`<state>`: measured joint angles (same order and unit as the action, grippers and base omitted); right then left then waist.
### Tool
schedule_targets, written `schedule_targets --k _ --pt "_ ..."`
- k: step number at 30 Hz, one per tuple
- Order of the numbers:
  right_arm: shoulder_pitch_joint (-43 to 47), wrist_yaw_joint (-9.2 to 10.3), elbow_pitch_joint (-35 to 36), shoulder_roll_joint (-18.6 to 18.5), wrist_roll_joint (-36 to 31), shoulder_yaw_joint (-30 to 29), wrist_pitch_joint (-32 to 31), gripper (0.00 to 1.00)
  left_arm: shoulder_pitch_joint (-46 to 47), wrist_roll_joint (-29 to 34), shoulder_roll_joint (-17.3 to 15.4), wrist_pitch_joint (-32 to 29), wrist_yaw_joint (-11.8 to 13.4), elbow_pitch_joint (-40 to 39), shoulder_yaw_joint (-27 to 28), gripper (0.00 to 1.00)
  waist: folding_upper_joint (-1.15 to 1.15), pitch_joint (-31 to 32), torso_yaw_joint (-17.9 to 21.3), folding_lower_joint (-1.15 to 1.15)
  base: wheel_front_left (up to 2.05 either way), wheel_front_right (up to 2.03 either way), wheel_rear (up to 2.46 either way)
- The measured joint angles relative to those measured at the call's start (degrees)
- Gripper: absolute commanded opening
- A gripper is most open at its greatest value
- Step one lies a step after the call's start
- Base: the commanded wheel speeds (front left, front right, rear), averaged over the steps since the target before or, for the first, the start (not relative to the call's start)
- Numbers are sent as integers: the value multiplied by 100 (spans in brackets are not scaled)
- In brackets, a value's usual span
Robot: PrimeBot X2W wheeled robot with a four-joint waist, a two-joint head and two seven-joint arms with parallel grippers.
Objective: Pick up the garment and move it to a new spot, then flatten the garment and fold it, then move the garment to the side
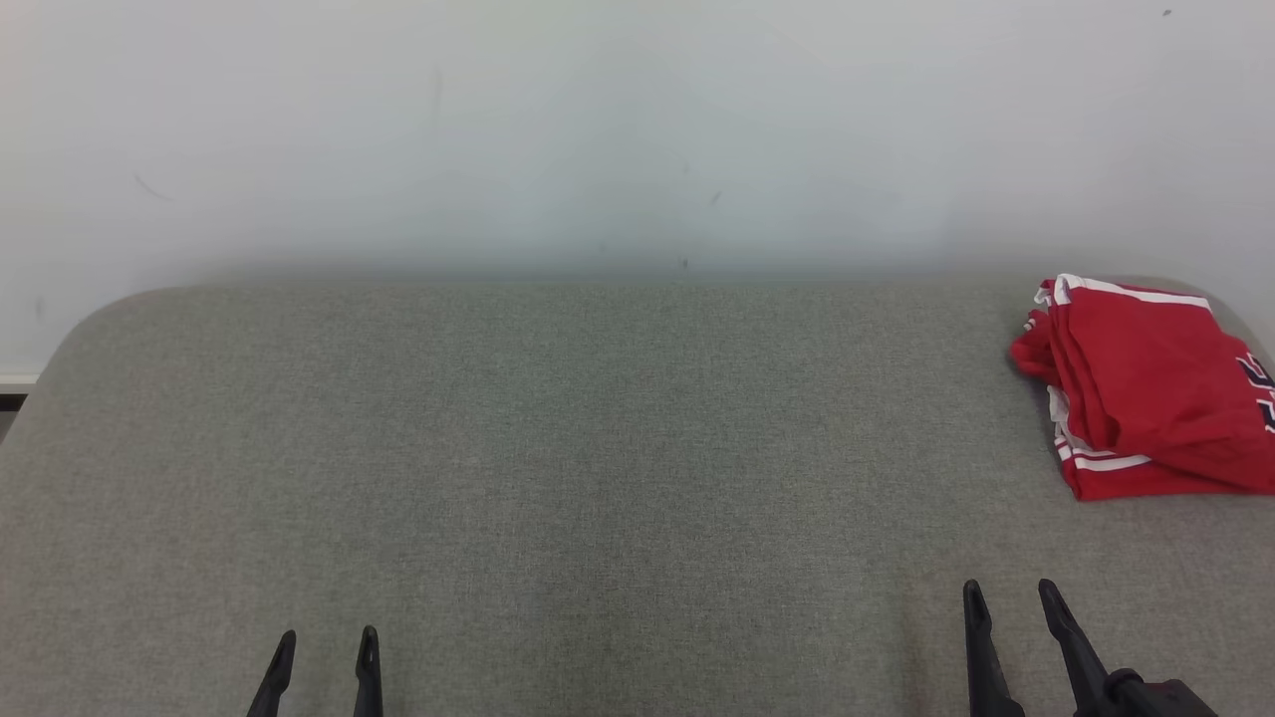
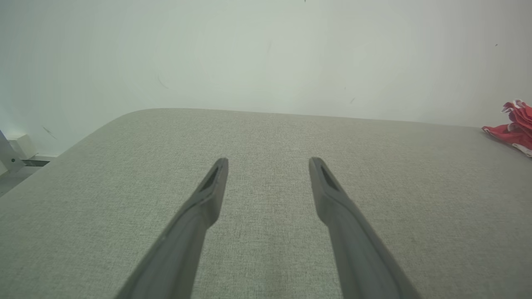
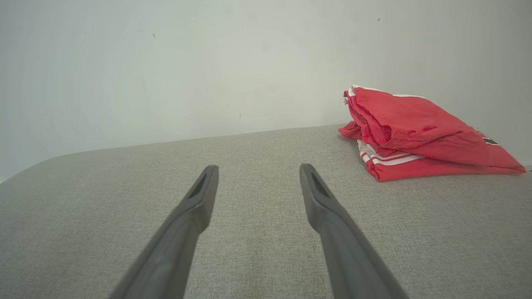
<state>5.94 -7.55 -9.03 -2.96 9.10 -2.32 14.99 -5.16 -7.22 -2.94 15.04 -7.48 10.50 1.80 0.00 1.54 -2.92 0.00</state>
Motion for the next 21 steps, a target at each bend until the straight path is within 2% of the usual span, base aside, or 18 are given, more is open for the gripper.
schedule_targets --k 10,11,16,21 --pt "0 0 -13 0 4 16 1 100 -1 5 0 0 0 5 29 100 0 26 -3 0 0 0 0" --pt "8 -1 -36 1 4 19 -2 0 -8 7 0 0 -2 22 29 0 0 26 -3 0 0 0 0" --pt "94 -1 -266 5 78 22 -44 0 -108 -45 9 -37 -8 250 10 0 0 25 0 0 0 0 0" --pt "104 -1 -259 5 641 5 -185 0 -98 -636 11 -160 -8 254 9 0 0 17 12 0 0 0 0"
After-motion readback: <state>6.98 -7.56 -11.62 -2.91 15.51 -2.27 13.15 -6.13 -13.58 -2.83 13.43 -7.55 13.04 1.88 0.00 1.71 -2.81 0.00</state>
